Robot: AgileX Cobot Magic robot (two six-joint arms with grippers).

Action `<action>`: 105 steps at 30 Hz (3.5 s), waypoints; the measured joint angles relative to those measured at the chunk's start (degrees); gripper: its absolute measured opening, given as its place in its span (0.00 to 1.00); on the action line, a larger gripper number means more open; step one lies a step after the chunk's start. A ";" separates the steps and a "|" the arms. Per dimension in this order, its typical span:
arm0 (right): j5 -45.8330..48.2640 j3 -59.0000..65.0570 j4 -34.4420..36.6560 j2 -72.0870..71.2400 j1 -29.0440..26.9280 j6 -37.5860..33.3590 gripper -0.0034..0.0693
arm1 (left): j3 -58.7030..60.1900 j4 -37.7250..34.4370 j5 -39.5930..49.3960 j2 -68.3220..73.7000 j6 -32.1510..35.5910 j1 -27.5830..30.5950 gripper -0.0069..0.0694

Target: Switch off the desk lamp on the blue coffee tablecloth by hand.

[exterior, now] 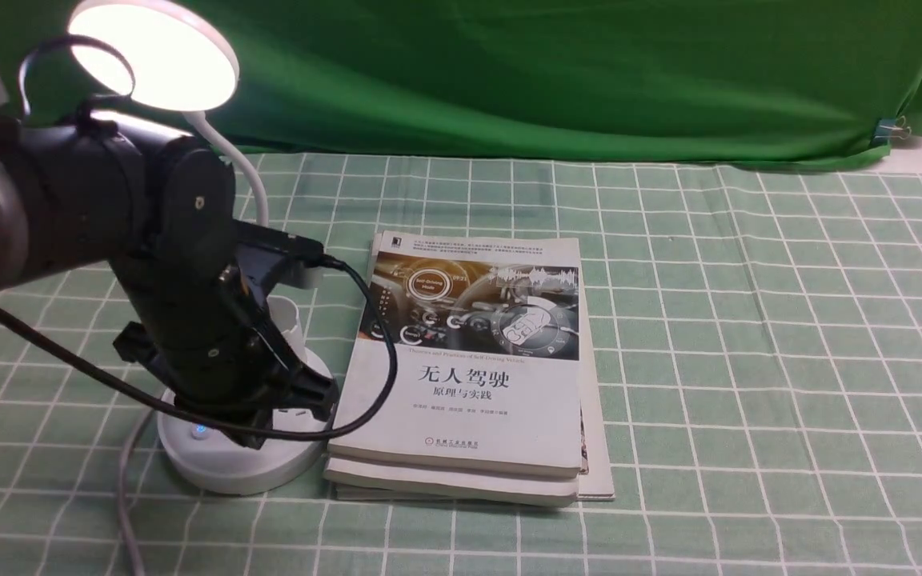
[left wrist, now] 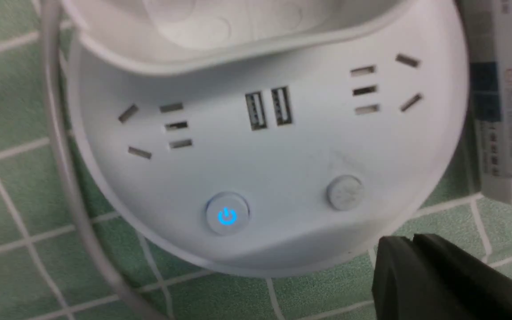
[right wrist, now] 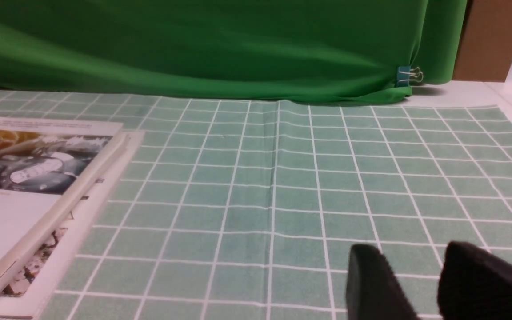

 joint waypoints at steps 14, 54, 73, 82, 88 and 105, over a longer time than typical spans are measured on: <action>0.00 0.00 0.00 0.00 0.00 0.00 0.38 | -0.04 -3.83 -1.69 0.74 2.57 1.85 0.12; 0.00 0.00 0.00 0.00 0.00 0.00 0.38 | -0.41 1.00 -2.51 -0.91 -0.38 0.93 0.12; 0.00 0.00 0.00 0.00 0.00 0.00 0.38 | -0.64 1.34 -2.25 5.07 -0.26 0.93 0.12; 0.00 0.00 0.00 0.00 0.00 0.00 0.38 | 0.59 0.62 -2.50 -4.39 -0.25 0.93 0.12; 0.00 0.00 0.00 0.00 0.00 0.00 0.38 | 10.31 -1.83 -11.50 -20.62 -0.25 0.93 0.12; 0.00 0.00 0.00 0.00 0.00 0.00 0.38 | 52.91 -2.93 -54.68 -69.06 -2.01 0.93 0.12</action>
